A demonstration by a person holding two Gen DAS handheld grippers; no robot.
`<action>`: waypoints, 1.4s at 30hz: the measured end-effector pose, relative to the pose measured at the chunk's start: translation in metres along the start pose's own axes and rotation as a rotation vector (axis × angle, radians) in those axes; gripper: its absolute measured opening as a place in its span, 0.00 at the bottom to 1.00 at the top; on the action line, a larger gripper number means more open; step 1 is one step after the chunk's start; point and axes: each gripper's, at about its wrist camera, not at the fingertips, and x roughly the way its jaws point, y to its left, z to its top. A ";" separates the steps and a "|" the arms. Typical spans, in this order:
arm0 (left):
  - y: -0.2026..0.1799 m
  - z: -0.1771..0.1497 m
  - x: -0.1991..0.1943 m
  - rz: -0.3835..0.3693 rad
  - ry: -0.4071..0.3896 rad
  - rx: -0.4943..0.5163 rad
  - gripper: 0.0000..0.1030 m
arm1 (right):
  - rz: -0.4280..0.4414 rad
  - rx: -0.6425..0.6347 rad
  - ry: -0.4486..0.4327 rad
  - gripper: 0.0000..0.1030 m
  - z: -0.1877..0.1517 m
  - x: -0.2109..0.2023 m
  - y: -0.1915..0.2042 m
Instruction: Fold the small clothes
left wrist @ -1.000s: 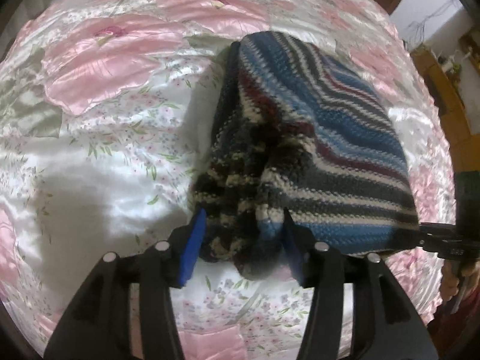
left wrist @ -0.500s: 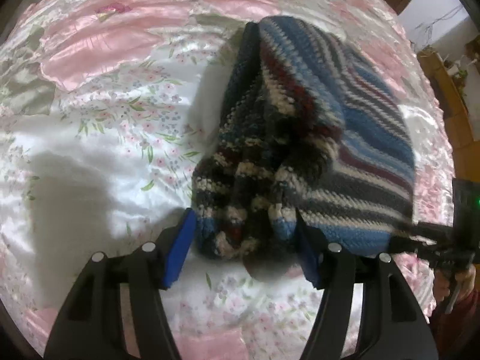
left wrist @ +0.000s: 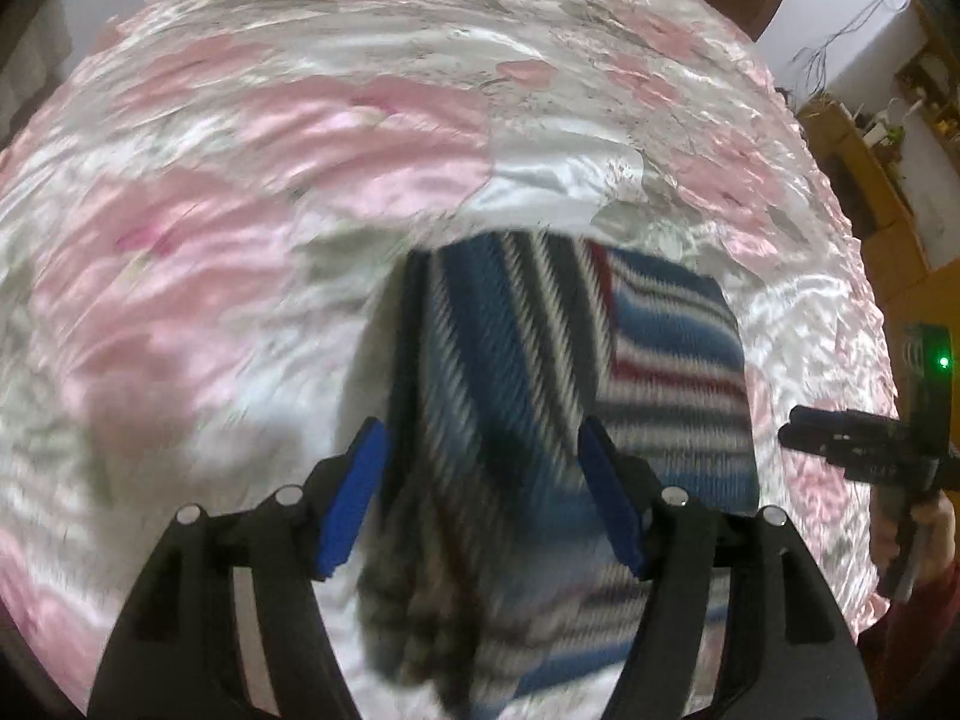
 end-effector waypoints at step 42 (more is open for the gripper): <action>0.046 -0.043 0.018 -0.285 0.095 -0.103 0.79 | 0.124 -0.006 0.008 0.82 -0.036 0.016 0.015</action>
